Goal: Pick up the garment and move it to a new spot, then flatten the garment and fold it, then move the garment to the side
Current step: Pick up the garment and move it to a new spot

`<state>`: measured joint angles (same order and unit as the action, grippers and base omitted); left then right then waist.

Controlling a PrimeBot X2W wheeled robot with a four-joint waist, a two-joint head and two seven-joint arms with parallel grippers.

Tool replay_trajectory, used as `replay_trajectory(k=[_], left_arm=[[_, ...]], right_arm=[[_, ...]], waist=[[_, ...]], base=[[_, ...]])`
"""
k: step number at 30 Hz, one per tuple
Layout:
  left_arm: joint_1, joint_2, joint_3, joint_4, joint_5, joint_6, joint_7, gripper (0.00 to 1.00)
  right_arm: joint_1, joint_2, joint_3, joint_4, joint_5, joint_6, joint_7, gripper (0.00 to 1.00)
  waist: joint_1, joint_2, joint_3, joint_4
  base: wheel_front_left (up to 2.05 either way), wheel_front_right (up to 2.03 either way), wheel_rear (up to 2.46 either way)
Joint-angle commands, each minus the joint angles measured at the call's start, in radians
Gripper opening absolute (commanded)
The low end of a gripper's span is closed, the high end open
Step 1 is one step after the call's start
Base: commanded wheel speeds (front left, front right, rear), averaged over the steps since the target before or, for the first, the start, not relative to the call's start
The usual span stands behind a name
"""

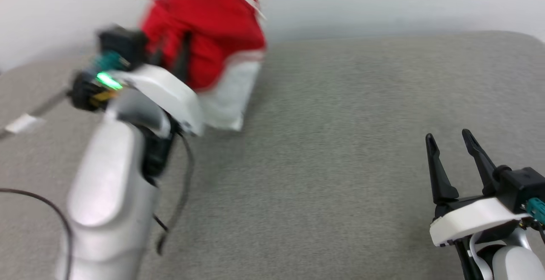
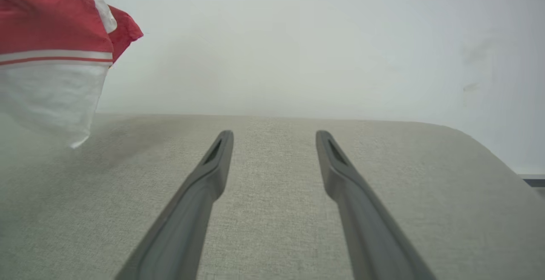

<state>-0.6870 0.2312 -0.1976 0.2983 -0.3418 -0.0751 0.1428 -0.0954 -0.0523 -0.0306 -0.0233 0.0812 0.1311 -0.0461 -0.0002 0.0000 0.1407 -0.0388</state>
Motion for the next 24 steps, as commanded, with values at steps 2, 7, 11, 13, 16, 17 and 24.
replay_trajectory(k=[2,7,11,13,16,17,24], left_arm=[[0.065,-0.049,-0.046,-0.005,-0.012,-0.011,-0.015,0.0],[0.188,-0.128,-0.171,0.029,-0.03,-0.034,-0.047,0.0],[0.277,-0.153,-0.269,0.086,-0.031,-0.043,-0.07,0.0],[0.307,-0.159,-0.3,0.116,-0.031,-0.045,-0.084,0.0],[0.336,-0.167,-0.353,0.149,-0.027,-0.05,-0.117,0.32],[0.344,-0.165,-0.364,0.156,-0.032,-0.05,-0.132,1.0],[0.32,-0.171,-0.384,0.081,-0.015,-0.043,-0.336,1.0]], right_arm=[[0.025,0.003,-0.007,-0.007,0.009,-0.001,0.003,1.0],[0.038,0.003,-0.015,-0.017,0.018,-0.001,0.013,1.0],[0.04,0.003,-0.014,-0.023,0.02,-0.001,0.016,1.0],[0.042,0.003,-0.015,-0.026,0.021,-0.001,0.017,1.0],[0.047,0.003,-0.026,-0.027,0.023,-0.001,0.017,1.0],[0.049,0.003,-0.028,-0.025,0.022,-0.001,0.018,1.0],[0.059,0.003,-0.05,-0.03,0.011,-0.001,0.021,1.0]], waist=[[0.0002,0.0,-0.02,-0.068],[0.0002,0.0,-0.015,-0.11],[0.0002,0.0,-0.011,-0.123],[0.0002,0.0,-0.01,-0.125],[0.0002,0.0,-0.011,-0.112],[0.0002,0.0,-0.015,-0.106],[0.0002,0.0,-0.054,-0.038]], base=[[0.0,0.0,0.0],[0.0,0.0,0.0],[0.0,0.0,0.0],[0.0,0.0,0.0],[0.0,0.0,0.0],[0.0,0.0,0.0],[0.0,0.0,0.0]])
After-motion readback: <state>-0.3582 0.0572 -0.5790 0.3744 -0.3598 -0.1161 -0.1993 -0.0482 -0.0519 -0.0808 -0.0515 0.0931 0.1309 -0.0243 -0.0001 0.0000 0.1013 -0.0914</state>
